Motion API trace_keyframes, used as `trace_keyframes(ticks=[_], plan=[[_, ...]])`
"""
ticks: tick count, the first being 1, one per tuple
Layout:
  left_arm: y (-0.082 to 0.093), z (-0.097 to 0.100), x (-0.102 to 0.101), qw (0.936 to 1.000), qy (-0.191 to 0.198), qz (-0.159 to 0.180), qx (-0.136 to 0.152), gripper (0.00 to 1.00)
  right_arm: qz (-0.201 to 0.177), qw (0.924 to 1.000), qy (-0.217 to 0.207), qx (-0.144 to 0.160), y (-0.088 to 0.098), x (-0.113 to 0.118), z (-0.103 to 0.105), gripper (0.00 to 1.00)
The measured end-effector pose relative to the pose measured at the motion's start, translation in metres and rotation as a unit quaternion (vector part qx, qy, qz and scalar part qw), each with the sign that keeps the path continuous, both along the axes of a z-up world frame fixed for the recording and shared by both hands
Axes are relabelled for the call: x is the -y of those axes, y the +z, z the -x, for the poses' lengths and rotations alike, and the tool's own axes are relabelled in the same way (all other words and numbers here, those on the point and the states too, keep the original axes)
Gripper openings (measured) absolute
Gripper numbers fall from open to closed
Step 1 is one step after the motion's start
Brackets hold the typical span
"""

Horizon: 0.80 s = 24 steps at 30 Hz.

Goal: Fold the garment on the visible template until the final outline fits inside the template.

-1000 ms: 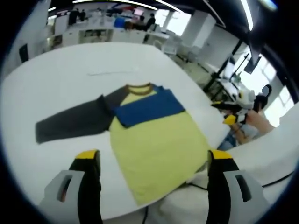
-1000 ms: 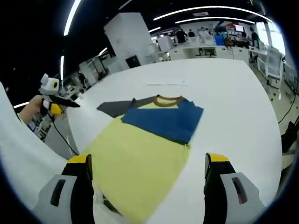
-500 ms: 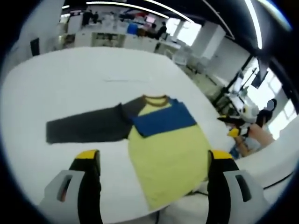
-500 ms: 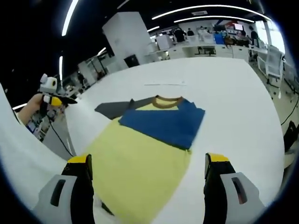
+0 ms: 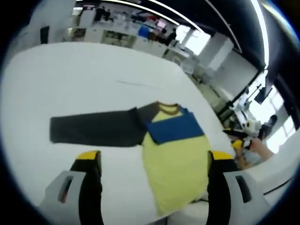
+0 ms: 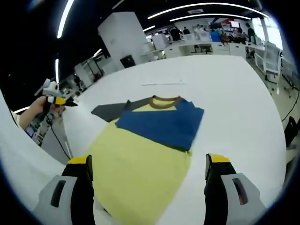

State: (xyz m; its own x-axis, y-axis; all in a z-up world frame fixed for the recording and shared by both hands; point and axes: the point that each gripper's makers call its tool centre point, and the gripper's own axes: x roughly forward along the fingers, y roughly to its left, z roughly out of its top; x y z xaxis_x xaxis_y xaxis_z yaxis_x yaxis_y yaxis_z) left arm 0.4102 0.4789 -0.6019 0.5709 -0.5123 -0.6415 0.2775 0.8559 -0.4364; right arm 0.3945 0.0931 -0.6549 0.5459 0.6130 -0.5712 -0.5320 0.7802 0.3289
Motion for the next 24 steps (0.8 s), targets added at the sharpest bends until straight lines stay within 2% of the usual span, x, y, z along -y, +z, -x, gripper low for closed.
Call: trace_keyframes(ticks=[7, 14, 18, 24], plan=[[-0.013, -0.011, -0.019, 0.9998, 0.018, 0.003, -0.011, 0.90, 0.003, 0.9999, -0.008, -0.011, -0.006, 0.001, 0.003, 1.00], [-0.028, -0.014, -0.031, 0.9996, 0.019, -0.002, -0.023, 0.89, 0.001, 0.9998, -0.016, -0.010, -0.002, -0.002, -0.001, 1.00], [-0.029, -0.021, -0.042, 0.9994, 0.031, 0.000, -0.012, 0.87, 0.006, 0.9998, -0.017, -0.009, -0.001, -0.002, -0.002, 1.00], [-0.044, -0.038, -0.071, 0.9987, 0.050, -0.009, -0.004, 0.87, 0.008, 0.9996, -0.023, -0.012, -0.002, -0.002, -0.001, 1.00]])
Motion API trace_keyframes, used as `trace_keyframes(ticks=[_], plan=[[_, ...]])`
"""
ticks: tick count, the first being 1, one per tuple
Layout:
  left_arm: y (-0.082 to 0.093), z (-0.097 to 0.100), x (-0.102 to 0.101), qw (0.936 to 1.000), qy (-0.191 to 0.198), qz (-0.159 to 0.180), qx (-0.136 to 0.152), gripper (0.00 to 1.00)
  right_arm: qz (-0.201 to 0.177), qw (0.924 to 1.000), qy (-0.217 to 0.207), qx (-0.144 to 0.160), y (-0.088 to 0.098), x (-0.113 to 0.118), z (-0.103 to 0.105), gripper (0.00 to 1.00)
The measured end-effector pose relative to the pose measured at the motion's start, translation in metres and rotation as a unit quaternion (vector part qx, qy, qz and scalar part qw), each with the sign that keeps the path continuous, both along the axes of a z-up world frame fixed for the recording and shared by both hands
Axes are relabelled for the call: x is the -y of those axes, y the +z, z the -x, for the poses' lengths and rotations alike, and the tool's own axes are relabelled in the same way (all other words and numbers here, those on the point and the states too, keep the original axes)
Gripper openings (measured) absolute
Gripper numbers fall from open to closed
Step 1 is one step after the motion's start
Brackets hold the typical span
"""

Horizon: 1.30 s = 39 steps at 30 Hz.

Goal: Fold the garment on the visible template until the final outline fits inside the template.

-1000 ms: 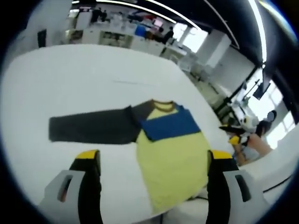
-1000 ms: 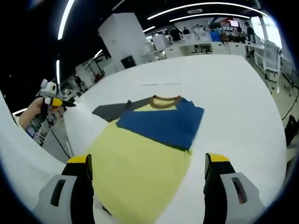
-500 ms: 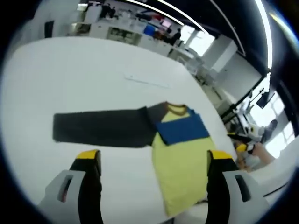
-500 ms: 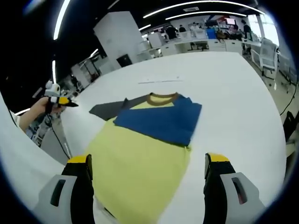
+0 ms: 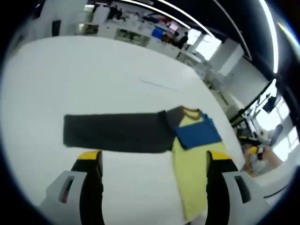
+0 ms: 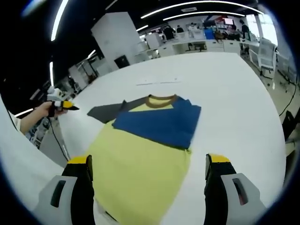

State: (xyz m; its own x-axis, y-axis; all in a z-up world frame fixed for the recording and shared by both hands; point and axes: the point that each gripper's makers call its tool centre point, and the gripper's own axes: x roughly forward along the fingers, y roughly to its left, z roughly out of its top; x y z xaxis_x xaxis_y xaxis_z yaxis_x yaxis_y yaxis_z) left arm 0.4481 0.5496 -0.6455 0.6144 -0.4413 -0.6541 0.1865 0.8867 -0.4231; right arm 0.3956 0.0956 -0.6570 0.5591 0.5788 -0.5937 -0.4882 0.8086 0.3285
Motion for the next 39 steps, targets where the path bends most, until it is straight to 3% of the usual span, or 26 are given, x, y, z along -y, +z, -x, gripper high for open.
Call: trace_keyframes(ticks=[15, 25, 30, 39], plan=[[-0.028, -0.019, -0.043, 0.9993, 0.034, -0.013, -0.007, 0.86, 0.001, 0.9999, -0.013, -0.010, -0.004, -0.004, 0.001, 0.97], [-0.039, -0.035, -0.068, 0.9984, 0.042, -0.035, -0.013, 0.85, 0.004, 0.9997, -0.021, -0.014, -0.003, -0.005, 0.000, 0.98], [-0.047, -0.045, -0.082, 0.9971, 0.040, -0.065, -0.010, 0.84, 0.009, 0.9995, -0.022, -0.019, -0.003, -0.005, 0.002, 0.98], [-0.064, -0.062, -0.114, 0.9946, 0.073, -0.072, -0.011, 0.79, 0.012, 0.9992, -0.031, -0.022, -0.002, -0.004, 0.004, 0.98]])
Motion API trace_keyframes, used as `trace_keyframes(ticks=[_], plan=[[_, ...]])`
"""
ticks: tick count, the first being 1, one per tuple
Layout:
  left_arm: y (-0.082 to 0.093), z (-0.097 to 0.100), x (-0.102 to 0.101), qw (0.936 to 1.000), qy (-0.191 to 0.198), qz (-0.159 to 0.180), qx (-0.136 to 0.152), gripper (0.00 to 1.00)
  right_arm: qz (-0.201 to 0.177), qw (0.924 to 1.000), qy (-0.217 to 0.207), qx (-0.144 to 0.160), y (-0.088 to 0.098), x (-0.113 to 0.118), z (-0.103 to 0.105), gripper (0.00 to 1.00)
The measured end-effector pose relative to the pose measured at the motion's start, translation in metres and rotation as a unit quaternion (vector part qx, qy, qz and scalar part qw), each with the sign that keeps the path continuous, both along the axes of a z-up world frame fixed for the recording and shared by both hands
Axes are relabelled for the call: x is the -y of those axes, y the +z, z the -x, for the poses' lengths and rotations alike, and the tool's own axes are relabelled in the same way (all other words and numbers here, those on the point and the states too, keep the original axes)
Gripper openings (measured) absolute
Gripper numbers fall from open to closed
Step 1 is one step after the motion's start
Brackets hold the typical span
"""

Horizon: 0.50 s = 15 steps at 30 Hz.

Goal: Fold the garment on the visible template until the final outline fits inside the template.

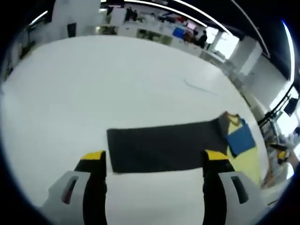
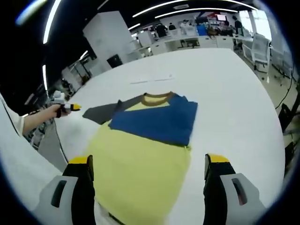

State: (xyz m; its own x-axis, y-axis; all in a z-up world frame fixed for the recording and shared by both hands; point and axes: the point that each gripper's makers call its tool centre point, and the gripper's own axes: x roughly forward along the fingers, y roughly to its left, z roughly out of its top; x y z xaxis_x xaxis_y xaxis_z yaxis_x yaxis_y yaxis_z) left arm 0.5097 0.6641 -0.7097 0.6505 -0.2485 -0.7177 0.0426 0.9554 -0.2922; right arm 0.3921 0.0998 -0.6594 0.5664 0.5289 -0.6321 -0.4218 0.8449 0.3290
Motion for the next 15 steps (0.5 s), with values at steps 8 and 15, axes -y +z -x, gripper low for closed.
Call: trace_keyframes(ticks=[8, 15], plan=[[-0.019, -0.007, -0.018, 0.9996, 0.027, 0.003, 0.002, 0.72, -0.003, 0.9999, -0.010, -0.004, -0.001, -0.003, 0.003, 0.98], [-0.029, -0.017, -0.031, 0.9989, 0.044, -0.003, 0.015, 0.61, 0.000, 0.9999, -0.012, -0.009, -0.002, -0.004, 0.007, 0.98]])
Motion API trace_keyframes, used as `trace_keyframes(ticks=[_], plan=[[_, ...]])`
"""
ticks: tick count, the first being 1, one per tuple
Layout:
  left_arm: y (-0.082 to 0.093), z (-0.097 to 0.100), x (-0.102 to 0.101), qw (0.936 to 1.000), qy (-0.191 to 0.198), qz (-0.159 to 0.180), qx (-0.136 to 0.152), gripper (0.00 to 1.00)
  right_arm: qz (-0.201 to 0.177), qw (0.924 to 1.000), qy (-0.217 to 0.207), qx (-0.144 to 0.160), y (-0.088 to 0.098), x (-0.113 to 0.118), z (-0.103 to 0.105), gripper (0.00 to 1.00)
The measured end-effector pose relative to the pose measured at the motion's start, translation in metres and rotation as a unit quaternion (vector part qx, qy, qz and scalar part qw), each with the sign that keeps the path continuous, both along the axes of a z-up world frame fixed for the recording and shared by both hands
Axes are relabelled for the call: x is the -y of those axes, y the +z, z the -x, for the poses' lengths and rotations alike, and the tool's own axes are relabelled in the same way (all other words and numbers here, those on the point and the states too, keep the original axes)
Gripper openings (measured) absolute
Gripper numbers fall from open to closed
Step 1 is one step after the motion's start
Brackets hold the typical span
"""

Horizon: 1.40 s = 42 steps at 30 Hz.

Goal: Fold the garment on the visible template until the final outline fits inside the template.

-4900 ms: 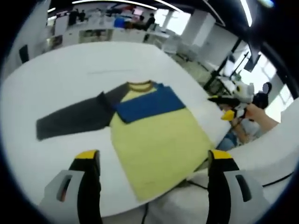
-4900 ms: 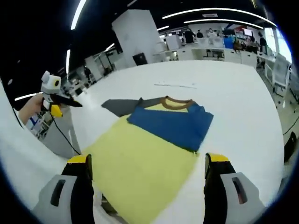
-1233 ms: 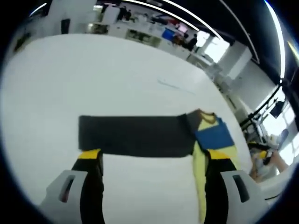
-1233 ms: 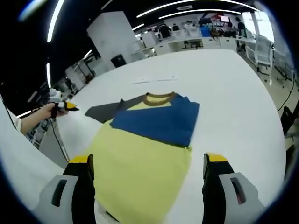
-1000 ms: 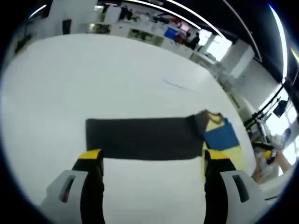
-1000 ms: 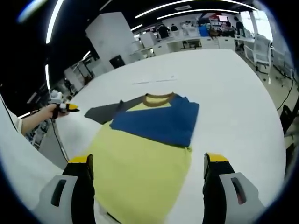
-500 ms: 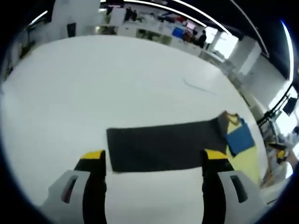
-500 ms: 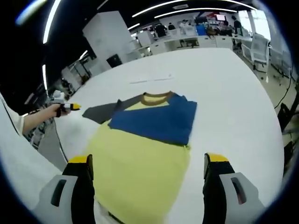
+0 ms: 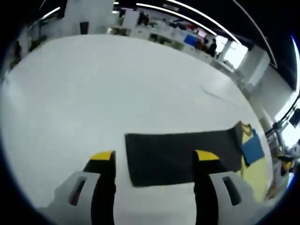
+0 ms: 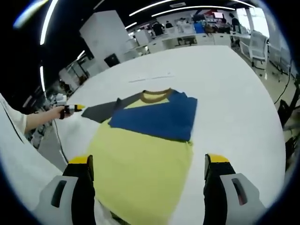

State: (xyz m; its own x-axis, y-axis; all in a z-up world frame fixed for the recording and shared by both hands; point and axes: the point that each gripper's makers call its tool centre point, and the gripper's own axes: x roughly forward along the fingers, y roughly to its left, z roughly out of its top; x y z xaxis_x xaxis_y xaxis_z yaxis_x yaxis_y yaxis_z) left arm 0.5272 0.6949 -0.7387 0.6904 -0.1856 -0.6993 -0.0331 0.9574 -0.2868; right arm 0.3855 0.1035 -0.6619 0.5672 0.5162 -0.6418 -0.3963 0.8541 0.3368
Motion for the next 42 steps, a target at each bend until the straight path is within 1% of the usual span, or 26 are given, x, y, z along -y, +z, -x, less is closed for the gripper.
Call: trace_keyframes(ticks=[4, 7, 9, 12, 14, 16, 20, 25, 29, 33, 38, 42], plan=[[-0.007, -0.002, -0.006, 0.9999, 0.010, 0.000, -0.001, 0.55, -0.001, 1.0000, -0.004, 0.001, 0.002, -0.001, 0.000, 0.98], [-0.014, 0.000, -0.009, 0.9999, 0.010, -0.006, -0.004, 0.49, -0.017, 0.9997, -0.016, 0.004, 0.007, -0.001, -0.001, 0.98], [-0.017, 0.000, -0.011, 0.9998, 0.015, -0.003, -0.007, 0.48, -0.020, 0.9996, -0.021, 0.004, 0.008, 0.000, -0.001, 0.98], [-0.018, -0.003, -0.013, 0.9998, 0.019, 0.005, 0.001, 0.43, -0.013, 0.9996, -0.023, 0.003, 0.008, 0.002, 0.000, 0.97], [-0.018, -0.003, -0.017, 0.9999, 0.017, -0.002, 0.002, 0.39, -0.013, 0.9996, -0.024, 0.002, 0.008, 0.002, 0.001, 0.97], [-0.019, -0.004, -0.020, 0.9998, 0.020, 0.000, 0.005, 0.36, -0.013, 0.9996, -0.024, 0.002, 0.009, 0.001, 0.001, 0.97], [-0.018, -0.003, -0.021, 0.9995, 0.028, 0.008, 0.010, 0.31, -0.013, 0.9996, -0.023, 0.002, 0.010, -0.001, 0.001, 0.97], [-0.022, 0.000, -0.021, 0.9995, 0.027, 0.011, 0.008, 0.20, -0.012, 0.9997, -0.021, 0.003, 0.012, -0.003, 0.002, 0.97], [-0.023, 0.003, -0.024, 0.9990, 0.040, 0.019, 0.001, 0.11, -0.009, 0.9997, -0.022, 0.004, 0.013, -0.001, 0.002, 0.97], [-0.025, 0.006, -0.026, 0.9988, 0.048, 0.013, -0.006, 0.02, -0.008, 0.9996, -0.026, 0.005, 0.015, 0.002, 0.002, 0.97], [-0.023, 0.006, -0.026, 0.9989, 0.046, 0.008, -0.007, 0.00, -0.008, 0.9996, -0.027, 0.006, 0.016, 0.002, 0.002, 0.97], [-0.019, 0.004, -0.025, 0.9994, 0.035, 0.004, -0.002, 0.00, -0.010, 0.9995, -0.028, 0.005, 0.014, 0.002, 0.004, 0.97]])
